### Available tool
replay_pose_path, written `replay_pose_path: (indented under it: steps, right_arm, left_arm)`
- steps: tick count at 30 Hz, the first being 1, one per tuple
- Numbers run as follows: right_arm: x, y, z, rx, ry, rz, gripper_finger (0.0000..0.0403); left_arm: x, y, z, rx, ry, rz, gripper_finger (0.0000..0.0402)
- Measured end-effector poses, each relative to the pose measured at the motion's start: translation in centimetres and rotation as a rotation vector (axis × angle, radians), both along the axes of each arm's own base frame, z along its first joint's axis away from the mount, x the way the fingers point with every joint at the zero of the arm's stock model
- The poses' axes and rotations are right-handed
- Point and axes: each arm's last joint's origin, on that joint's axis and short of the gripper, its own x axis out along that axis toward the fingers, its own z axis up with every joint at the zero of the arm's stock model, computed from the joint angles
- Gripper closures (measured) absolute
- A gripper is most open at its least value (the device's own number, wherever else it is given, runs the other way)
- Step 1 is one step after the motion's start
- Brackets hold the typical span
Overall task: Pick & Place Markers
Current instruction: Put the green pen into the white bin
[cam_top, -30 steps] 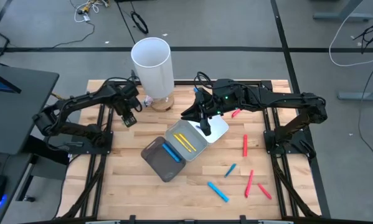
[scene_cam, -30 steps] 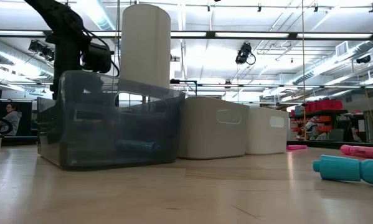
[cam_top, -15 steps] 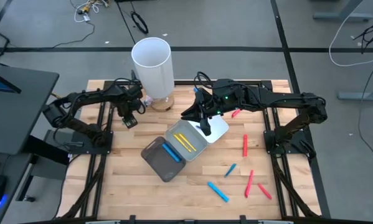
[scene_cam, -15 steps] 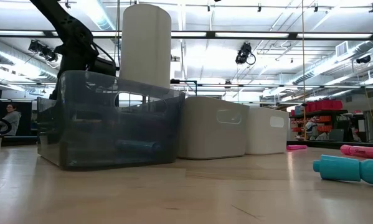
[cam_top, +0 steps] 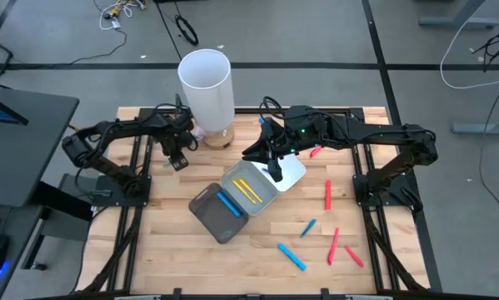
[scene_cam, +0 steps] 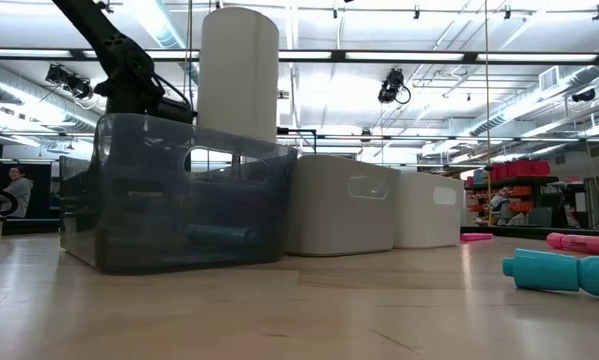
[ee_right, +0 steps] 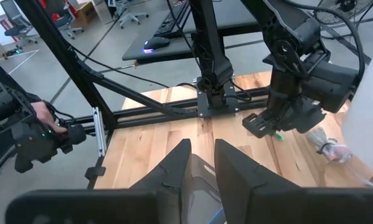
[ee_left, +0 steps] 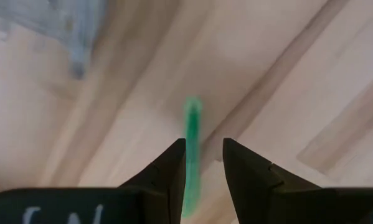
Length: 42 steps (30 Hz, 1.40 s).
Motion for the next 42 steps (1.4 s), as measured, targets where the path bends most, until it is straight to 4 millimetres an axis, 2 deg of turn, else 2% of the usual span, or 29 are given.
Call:
replay_pose_path:
  steps: [6,11,18,30,33,38,42]
  right_arm:
    - [0.0,0.0,0.0,0.0,-0.001,0.0,0.033]
    - [0.0,0.0,0.0,-0.003,-0.002,0.001,0.033]
    - [0.0,0.1,0.0,-0.003,-0.002,0.003,0.033]
    - [0.0,0.1,0.1,0.021,-0.005,-0.006,0.033]
    - [0.0,0.1,0.1,0.021,-0.01,-0.006,0.033]
    - [0.1,0.1,0.2,0.021,-0.021,-0.006,0.033]
    - [0.1,0.1,0.2,0.021,-0.022,-0.006,0.033]
  left_arm:
    - [0.4,0.0,-0.8,-0.036,0.03,0.01,0.0289]
    - [0.1,0.2,-1.0,0.047,0.106,0.028,0.0289]
    - [0.4,0.2,-1.0,0.018,0.055,0.007,0.0289]
    - [0.7,0.5,-2.0,-0.008,0.08,-0.067,0.029]
    - [0.7,0.4,-2.0,-0.011,0.079,-0.077,0.0309]
    - [0.6,0.4,-2.1,-0.021,0.084,-0.056,0.0374]
    - [0.5,0.3,-1.8,-0.018,0.084,-0.015,0.0375]
